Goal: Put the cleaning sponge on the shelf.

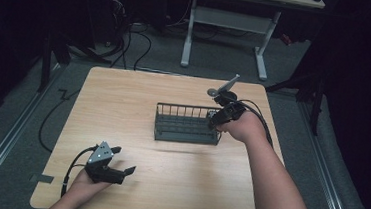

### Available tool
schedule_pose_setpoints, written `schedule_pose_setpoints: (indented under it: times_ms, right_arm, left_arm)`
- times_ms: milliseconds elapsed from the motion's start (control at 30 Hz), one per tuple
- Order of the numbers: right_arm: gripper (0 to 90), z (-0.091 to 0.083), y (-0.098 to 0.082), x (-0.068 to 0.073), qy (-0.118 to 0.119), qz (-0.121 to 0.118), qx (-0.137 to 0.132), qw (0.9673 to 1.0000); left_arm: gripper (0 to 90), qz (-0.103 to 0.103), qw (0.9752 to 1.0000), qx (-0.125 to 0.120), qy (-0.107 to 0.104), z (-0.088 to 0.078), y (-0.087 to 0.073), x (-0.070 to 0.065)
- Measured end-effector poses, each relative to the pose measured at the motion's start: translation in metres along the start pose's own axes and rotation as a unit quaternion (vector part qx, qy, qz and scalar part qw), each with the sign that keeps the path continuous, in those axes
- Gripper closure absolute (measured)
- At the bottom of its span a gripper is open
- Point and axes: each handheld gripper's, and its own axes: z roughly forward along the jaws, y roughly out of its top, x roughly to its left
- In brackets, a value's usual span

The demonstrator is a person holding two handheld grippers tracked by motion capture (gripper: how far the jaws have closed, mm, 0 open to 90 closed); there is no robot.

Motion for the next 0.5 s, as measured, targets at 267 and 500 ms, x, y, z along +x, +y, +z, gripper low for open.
schedule_pose_setpoints:
  times_ms: [267,500]
  right_arm:
    - [43.2,0.013,0.019,-0.006,-0.005,0.012,0.009,0.9999]
    - [43.1,0.024,0.028,-0.008,-0.016,0.026,0.020,0.9993]
  left_arm:
    - [9.0,-0.003,1.0000,-0.002,0.000,-0.001,0.000,0.002]
    - [9.2,-0.002,1.0000,-0.002,-0.004,-0.001,0.001,0.001]
